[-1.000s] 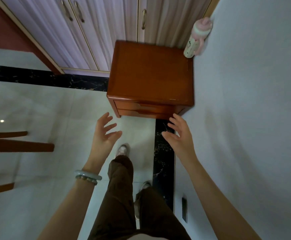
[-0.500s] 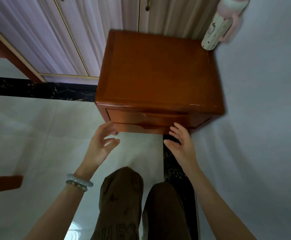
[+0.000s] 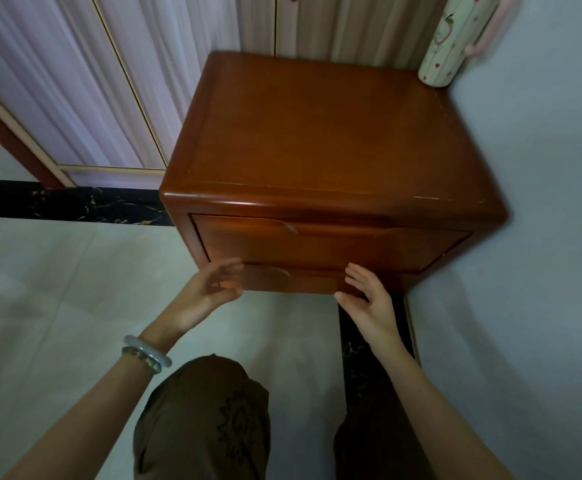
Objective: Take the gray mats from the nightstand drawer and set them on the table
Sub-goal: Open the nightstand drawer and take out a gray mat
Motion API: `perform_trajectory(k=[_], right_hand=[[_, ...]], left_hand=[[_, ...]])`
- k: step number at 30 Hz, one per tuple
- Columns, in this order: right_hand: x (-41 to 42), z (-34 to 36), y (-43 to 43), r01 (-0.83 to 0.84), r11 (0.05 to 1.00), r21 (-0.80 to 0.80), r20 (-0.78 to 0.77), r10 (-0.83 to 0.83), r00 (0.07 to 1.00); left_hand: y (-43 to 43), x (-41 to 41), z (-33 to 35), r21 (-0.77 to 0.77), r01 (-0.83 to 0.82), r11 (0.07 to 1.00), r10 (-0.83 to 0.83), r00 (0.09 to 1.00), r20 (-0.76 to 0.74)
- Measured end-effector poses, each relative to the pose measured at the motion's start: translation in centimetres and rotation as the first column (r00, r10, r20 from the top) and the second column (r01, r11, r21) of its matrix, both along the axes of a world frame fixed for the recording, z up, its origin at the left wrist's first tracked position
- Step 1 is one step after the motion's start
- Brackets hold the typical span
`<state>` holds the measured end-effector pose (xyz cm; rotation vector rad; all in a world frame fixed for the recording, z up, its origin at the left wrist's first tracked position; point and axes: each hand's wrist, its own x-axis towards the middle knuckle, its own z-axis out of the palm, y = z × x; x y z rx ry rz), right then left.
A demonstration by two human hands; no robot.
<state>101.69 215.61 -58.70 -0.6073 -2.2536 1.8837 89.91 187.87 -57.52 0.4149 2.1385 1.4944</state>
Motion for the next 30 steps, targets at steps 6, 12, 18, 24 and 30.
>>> perform_trajectory(k=[6, 12, 18, 24, 30], right_hand=[[-0.1, -3.5, 0.9, 0.097, 0.994, -0.056, 0.104, -0.090, 0.990], [-1.0, -6.8, 1.9, 0.143, 0.979, -0.145, 0.264, -0.101, 0.959], [-2.3, -8.6, 2.9, 0.230, 0.914, -0.334, 0.338, -0.112, 0.934], [-3.5, -9.2, 3.4, 0.191, 0.873, -0.448, 0.322, -0.042, 0.946], [-4.1, -9.0, 3.7, 0.241, 0.798, -0.553, 0.324, -0.060, 0.944]], left_hand=[[3.5, 0.8, -3.9, 0.017, 0.110, 0.994, -0.111, 0.965, 0.237], [7.8, 0.4, -7.4, 0.098, 0.031, 0.995, -0.071, 0.896, 0.439], [9.7, 0.2, -9.0, 0.202, -0.184, 0.962, 0.045, 0.836, 0.547], [9.8, -0.2, -10.0, 0.273, -0.348, 0.897, 0.091, 0.750, 0.656], [10.2, 0.0, -10.2, 0.313, -0.498, 0.809, 0.088, 0.628, 0.773]])
